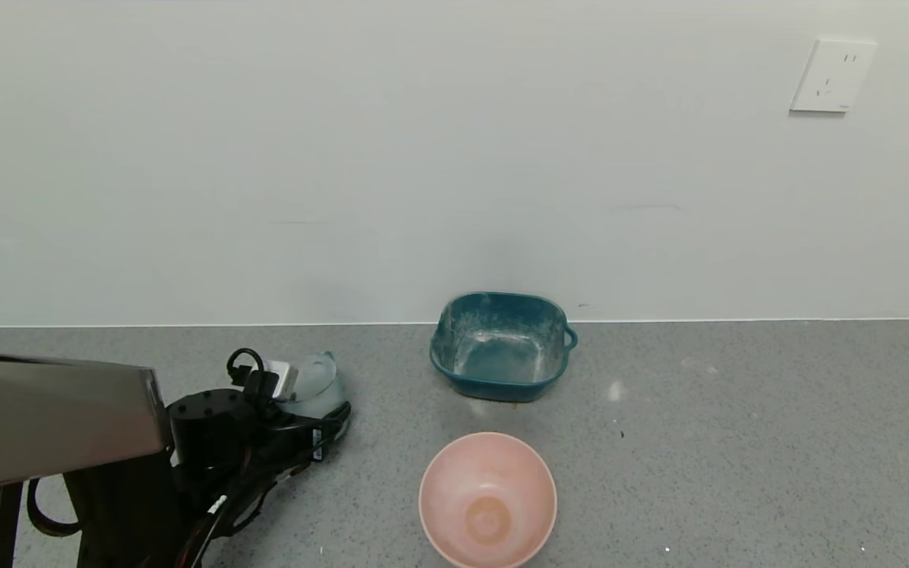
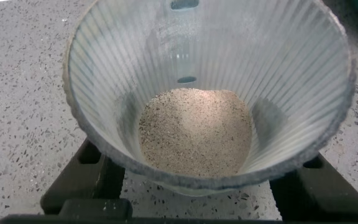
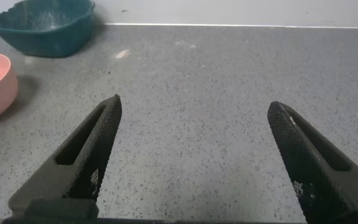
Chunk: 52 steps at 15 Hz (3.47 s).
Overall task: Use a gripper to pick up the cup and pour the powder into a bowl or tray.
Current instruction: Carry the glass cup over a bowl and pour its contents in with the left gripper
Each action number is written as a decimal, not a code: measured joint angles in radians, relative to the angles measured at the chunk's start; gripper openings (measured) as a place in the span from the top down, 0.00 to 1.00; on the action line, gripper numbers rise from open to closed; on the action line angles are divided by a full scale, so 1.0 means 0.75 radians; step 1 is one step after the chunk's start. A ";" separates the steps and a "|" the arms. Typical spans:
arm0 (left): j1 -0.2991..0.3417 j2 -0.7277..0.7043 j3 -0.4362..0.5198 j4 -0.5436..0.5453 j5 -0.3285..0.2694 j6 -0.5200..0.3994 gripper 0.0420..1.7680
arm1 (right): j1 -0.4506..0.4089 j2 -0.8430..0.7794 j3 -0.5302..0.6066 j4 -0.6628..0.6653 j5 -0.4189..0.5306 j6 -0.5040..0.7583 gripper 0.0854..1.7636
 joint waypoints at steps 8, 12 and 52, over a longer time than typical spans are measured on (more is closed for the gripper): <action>-0.001 -0.039 0.000 0.015 0.007 0.019 0.27 | 0.000 0.000 0.000 0.000 -0.001 -0.001 0.03; -0.001 -0.126 -0.041 0.195 0.012 0.035 0.27 | 0.000 0.000 0.000 0.000 -0.001 -0.001 0.03; -0.815 -0.636 -0.344 1.098 0.770 1.152 0.27 | 0.000 0.000 0.000 0.001 -0.001 -0.001 0.03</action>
